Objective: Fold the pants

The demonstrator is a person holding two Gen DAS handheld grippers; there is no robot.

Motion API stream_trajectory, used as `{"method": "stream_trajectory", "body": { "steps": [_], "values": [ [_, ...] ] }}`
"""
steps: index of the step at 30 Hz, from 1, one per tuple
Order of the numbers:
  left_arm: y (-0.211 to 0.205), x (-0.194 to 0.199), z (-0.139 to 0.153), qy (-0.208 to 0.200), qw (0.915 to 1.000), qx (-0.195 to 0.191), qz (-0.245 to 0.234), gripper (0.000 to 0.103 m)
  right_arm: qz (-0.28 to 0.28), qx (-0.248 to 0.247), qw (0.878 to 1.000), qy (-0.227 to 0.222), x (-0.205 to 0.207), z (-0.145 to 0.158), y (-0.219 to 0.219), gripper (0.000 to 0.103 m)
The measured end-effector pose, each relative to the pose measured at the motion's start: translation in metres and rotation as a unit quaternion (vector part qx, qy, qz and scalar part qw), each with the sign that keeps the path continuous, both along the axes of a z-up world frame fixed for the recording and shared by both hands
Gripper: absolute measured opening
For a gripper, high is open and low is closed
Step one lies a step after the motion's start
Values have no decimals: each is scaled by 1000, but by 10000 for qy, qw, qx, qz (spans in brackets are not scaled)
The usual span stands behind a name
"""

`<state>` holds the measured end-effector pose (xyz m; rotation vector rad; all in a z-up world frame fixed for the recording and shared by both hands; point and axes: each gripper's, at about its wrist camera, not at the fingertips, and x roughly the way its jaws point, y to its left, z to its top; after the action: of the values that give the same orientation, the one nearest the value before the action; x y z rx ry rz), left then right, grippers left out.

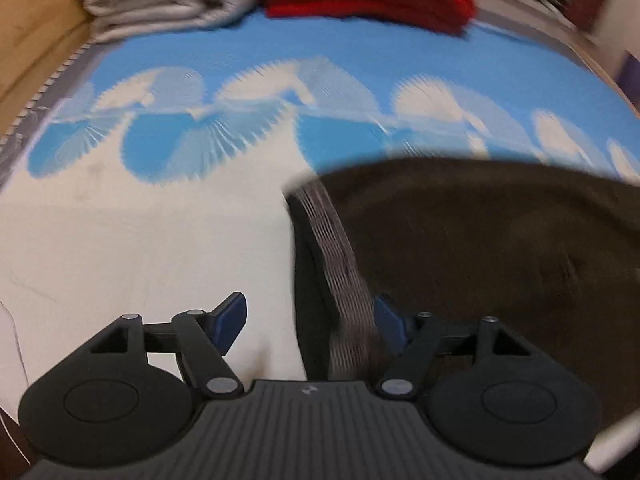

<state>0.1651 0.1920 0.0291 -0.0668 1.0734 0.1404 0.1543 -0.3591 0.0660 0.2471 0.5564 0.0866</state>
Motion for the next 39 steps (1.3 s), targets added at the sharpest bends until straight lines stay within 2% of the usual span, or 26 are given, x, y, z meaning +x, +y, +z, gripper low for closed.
{"method": "stream_trajectory", "body": {
  "steps": [2,5,8,10,13,15,19,21,22,26,29,31,33,36,39],
  "values": [
    [0,-23,-14,-38,9999,-118,54,76,36,-59,9999,-92,-15,11,-8,47],
    [4,-37,-45,437,9988,-199,27,76,0,-122,9999,-74,-44,10,-25,52],
    [18,-45,-65,793,9961,-386,36,76,-174,-213,9996,33,-71,-15,-40,52],
    [27,-49,-75,991,9936,-546,43,76,-280,-326,9978,498,-76,-34,-50,52],
    [31,-49,-86,1131,9922,-518,-61,77,-598,-245,9967,496,-87,-48,-68,52],
    [26,-50,-90,1172,9916,-520,-186,78,-684,-379,9938,789,-85,-59,-74,52],
    [6,-49,-96,1318,9883,-398,-658,78,-896,-149,9918,896,-88,-66,-88,52],
    [-4,-50,-100,1381,9863,-168,-881,70,-981,-29,9903,982,-86,-69,-92,52],
    [-7,-50,-101,1392,9854,-191,-962,56,-999,-26,9900,999,-86,-71,-92,52],
    [-13,-52,-98,1346,9844,-116,-1126,46,-937,-181,9901,1031,-85,-74,-82,52],
    [-9,-55,-93,1244,9852,-244,-1150,41,-826,-346,9912,980,-82,-72,-72,52],
    [-3,-58,-90,1188,9870,-365,-1022,41,-746,-406,9920,929,-84,-69,-68,52],
    [-1,-60,-86,1189,9879,-253,-963,41,-708,-435,9924,909,-84,-68,-65,52],
    [-6,-60,-91,1400,9859,-90,-914,43,-675,-452,9926,905,-84,-66,-64,52],
    [-10,-57,-86,1384,9858,-14,-948,49,-665,-462,9923,941,-81,-67,-65,52]
  ]
}}
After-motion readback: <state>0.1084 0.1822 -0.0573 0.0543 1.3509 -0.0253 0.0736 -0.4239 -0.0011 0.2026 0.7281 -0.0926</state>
